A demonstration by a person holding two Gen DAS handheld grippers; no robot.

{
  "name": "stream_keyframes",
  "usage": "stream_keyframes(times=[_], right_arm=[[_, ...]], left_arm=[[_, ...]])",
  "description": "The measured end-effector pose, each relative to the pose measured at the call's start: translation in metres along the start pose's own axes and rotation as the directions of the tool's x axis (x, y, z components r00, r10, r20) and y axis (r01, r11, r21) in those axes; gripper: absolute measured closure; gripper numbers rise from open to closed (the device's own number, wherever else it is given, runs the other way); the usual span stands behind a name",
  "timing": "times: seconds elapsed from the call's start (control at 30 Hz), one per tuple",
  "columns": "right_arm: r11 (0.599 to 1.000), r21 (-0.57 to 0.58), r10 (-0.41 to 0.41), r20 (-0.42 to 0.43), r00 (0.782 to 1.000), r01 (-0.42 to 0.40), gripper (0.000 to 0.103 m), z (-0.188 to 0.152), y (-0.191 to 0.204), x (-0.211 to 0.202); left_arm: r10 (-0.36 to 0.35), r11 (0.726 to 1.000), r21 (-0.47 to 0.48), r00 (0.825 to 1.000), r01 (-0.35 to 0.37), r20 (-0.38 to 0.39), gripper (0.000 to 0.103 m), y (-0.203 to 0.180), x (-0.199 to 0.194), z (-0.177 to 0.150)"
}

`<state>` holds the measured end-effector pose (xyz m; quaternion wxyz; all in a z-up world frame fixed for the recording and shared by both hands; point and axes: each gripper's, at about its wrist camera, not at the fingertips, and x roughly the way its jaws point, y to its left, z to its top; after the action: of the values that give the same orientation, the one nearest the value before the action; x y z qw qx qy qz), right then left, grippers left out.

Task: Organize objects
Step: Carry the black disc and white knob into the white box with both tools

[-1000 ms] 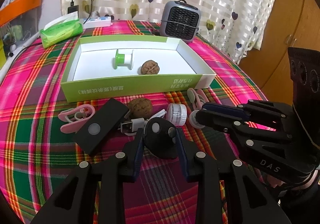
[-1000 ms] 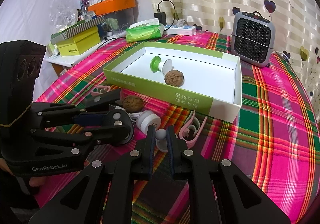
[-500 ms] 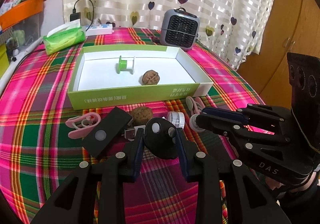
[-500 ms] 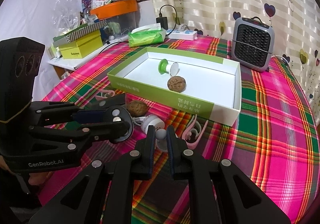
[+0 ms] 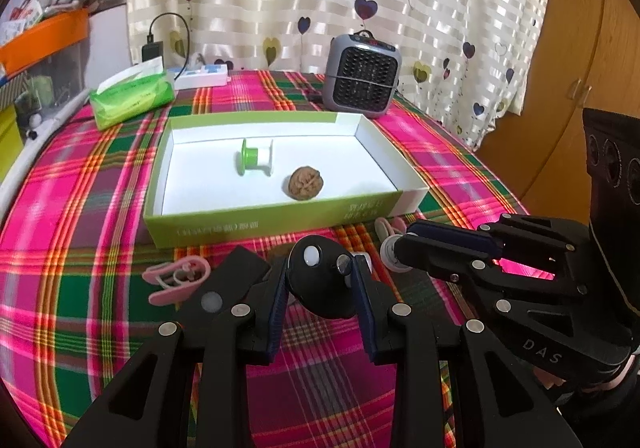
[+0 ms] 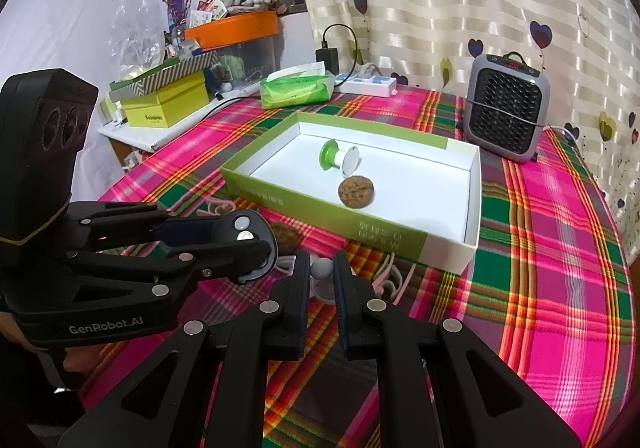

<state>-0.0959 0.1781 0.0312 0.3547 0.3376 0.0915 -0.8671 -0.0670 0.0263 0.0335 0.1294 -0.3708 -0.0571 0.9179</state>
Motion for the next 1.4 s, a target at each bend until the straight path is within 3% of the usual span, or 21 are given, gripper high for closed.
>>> stream_keyframes(times=[0.53, 1.4], right_arm=[[1.000, 0.006, -0.016, 0.024, 1.000, 0.016, 0.091, 0.019, -0.012, 0.006], [1.000, 0.009, -0.019, 0.031, 0.999, 0.018, 0.091, 0.039, -0.021, 0.019]], left_arm=[[0.043, 0.999, 0.029, 0.999, -0.044, 0.027, 0.074, 0.004, 0.012, 0.030], [0.067, 0.997, 0.037, 0.998, -0.068, 0.021, 0.074, 0.017, 0.029, 0.051]])
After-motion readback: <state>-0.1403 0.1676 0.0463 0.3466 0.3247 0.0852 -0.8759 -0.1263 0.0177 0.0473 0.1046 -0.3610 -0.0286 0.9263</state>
